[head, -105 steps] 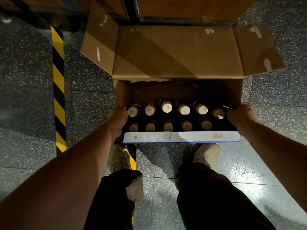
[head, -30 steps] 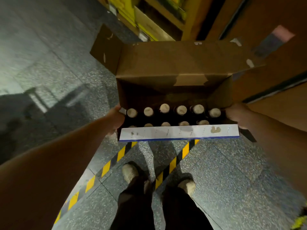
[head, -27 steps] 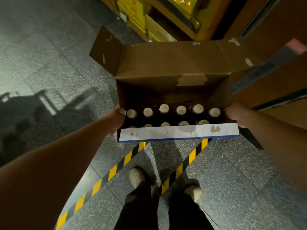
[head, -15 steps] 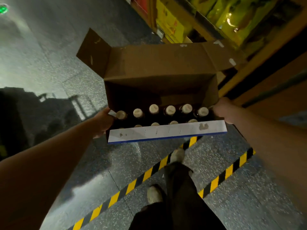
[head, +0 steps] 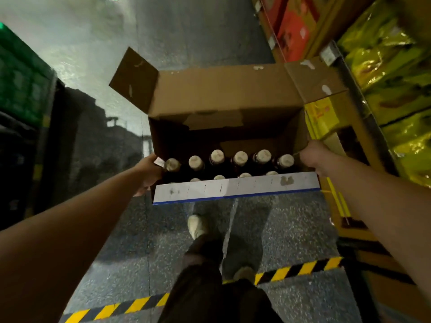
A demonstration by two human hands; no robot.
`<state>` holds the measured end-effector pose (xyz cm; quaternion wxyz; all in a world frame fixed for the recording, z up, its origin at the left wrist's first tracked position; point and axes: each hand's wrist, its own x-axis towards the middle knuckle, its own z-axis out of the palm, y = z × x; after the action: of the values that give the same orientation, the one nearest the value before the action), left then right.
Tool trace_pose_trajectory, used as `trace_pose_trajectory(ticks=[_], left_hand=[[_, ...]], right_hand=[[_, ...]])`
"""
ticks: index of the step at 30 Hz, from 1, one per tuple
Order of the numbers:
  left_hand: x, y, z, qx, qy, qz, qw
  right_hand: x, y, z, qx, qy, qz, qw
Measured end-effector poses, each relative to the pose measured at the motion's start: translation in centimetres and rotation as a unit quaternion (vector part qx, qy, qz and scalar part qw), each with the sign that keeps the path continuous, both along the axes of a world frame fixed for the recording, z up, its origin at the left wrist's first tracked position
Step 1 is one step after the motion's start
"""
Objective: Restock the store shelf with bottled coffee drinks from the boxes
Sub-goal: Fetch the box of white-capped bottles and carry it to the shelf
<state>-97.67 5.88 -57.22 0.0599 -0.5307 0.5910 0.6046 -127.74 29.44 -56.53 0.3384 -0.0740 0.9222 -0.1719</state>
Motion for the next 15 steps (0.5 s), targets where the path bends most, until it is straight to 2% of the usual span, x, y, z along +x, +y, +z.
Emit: trace_pose_trajectory(ticks=[5, 15], left_hand=[[-2.1, -8.2, 0.5, 0.023, -0.007, 0.018, 1.000], [-7.4, -26.1, 2.2, -0.019, -0.039, 0.056, 0.997]], right_hand=[[-2.7, -9.9, 0.4, -0.015, -0.003, 0.010, 1.000], [-9.3, -30.4, 0.5, -0.015, -0.026, 0.057, 0.998]])
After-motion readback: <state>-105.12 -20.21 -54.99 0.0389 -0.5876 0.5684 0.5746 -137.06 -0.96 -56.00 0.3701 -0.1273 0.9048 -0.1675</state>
